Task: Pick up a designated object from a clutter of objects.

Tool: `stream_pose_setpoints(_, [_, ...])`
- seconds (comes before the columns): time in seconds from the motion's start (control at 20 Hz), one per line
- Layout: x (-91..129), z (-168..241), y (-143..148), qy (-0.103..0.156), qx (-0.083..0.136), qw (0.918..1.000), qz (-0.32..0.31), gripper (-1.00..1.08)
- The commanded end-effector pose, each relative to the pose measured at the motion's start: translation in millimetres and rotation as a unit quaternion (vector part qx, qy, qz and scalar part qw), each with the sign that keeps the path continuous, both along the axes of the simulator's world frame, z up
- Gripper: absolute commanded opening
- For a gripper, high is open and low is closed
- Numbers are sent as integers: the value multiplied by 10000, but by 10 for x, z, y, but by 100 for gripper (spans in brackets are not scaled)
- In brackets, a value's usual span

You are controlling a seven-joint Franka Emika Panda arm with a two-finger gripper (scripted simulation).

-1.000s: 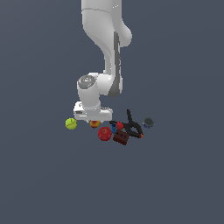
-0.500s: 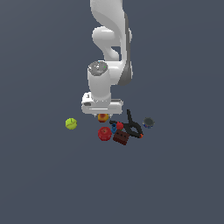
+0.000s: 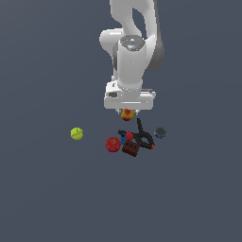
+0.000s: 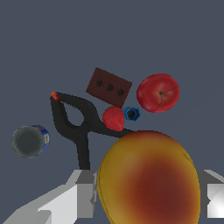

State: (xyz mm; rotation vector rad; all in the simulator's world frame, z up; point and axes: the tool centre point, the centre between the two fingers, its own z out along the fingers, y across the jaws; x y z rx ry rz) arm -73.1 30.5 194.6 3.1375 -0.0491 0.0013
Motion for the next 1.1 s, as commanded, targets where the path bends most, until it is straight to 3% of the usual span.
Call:
stream_pose_setpoints(0.0, [-17, 240, 210, -2, -9, 10000, -4, -100])
stream_pose_setpoints(0.7, [-49, 1525, 1380, 2, 5, 10000, -2, -100])
stream_pose_setpoints(1.05, [-33, 1976, 1792, 4, 15, 10000, -5, -100])
